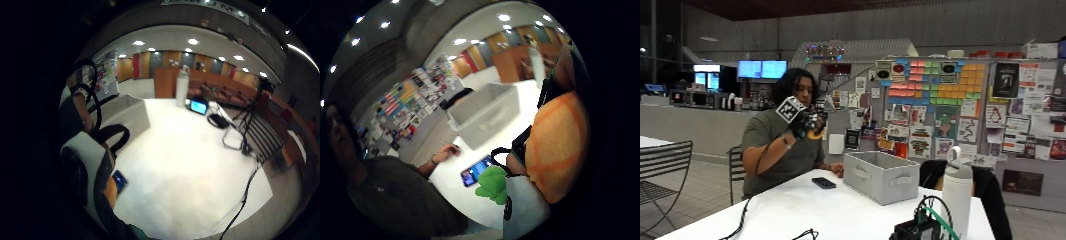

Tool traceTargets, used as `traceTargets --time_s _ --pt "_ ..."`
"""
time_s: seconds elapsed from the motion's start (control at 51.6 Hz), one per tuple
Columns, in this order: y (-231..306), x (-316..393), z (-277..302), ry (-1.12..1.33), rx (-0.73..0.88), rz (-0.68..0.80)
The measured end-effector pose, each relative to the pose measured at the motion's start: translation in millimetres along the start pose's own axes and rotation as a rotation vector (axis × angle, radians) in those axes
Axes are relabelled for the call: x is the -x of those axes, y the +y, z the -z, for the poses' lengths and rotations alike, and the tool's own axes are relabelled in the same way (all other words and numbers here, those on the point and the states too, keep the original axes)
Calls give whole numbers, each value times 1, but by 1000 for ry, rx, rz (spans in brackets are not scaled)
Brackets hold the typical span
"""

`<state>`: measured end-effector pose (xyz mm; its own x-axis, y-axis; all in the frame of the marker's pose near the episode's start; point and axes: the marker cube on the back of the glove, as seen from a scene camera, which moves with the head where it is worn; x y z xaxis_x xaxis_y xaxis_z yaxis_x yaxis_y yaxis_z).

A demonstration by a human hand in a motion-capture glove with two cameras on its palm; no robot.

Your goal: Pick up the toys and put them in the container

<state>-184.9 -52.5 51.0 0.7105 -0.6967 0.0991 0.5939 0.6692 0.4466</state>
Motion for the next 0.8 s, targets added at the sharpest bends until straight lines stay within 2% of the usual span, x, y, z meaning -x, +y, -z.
traceTargets --time_s 0.039,0.058,0.116,0.252,0.271,0.349,0.388,0.446,0.524,0.621,0.698,0.795 --pt "-18 29 6 -107 -3 165" --pt "-28 39 5 -135 -5 201" --pt "-69 47 -8 -77 -22 129" --pt "-139 28 -52 13 -19 239" --pt "-149 27 -59 16 -18 206" --pt "-194 33 -82 -50 -7 -96" --pt "-209 26 -97 -27 3 -66" --pt "-221 10 -119 46 25 86" --pt "-241 23 -134 -136 73 -129" --pt "-252 27 -160 -135 119 -162" --pt "-251 9 -180 56 154 -41" --pt "-246 6 -195 156 197 61"
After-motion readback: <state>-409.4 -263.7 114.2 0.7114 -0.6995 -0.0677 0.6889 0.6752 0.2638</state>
